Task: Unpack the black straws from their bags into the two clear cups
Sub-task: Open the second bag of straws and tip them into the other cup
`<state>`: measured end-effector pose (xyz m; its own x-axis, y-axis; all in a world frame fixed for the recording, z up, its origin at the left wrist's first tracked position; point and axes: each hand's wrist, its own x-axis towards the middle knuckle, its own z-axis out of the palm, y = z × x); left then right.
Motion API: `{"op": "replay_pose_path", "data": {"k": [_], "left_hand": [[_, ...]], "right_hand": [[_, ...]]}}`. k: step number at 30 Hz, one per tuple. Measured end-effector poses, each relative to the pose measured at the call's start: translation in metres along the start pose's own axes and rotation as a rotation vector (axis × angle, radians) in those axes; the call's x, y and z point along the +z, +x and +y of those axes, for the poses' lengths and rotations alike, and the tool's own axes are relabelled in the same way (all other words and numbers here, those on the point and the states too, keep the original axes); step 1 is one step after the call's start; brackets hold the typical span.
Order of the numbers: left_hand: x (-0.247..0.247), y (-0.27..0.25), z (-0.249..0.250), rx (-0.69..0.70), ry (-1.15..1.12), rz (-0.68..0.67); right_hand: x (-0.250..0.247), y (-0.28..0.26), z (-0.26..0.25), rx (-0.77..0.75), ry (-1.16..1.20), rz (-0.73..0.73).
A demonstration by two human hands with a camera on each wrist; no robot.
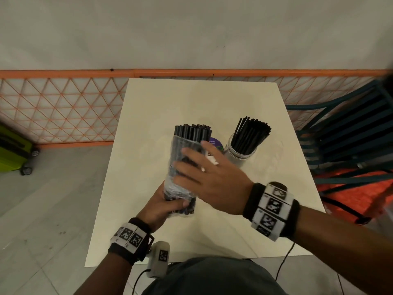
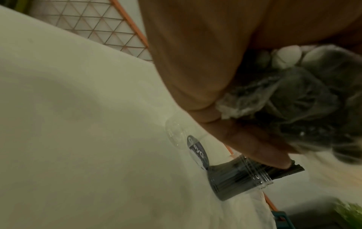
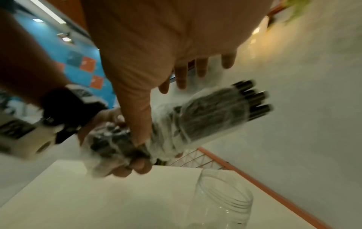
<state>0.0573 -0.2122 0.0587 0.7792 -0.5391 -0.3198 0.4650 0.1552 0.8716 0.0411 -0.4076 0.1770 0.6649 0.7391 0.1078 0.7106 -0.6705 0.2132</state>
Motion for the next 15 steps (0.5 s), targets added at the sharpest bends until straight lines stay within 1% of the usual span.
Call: {"op": "replay_pose_path", "data": {"k": [2,3,4,6,8,10,13,15], "left_hand": [[0.004,-0.002,0.011,-0.007,0.051,-0.066],[0.006,-0.004,0.017,-0.013,0.068,-0.090],[0.008,-0.005,0.024,-0.017,0.085,-0.104],[0.010,-0.010,0.042,-0.018,0.141,-0.111],[0.007,-0.014,0.062,-0.038,0.185,-0.116],[0.000,-0.018,0.080,-0.074,0.225,-0.106],[-0.011,-0.023,0.103,-0.107,0.263,-0.134],[-0.015,-0.023,0.115,-0.070,0.277,-0.127]], "right_hand": [[0.008,0.013,-0.003,-0.114,-0.056,-0.158],[0.012,0.020,-0.002,-0.147,-0.083,-0.203],[0.016,0.025,0.000,-0.168,-0.082,-0.228],[0.022,0.034,0.006,-0.200,-0.056,-0.207],[0.023,0.042,0.013,-0.183,-0.008,-0.135],[0.028,0.047,0.018,-0.140,0.080,-0.010],[0.030,0.052,0.024,-0.011,0.288,0.206],[0.029,0.055,0.028,0.095,0.449,0.313]]}}
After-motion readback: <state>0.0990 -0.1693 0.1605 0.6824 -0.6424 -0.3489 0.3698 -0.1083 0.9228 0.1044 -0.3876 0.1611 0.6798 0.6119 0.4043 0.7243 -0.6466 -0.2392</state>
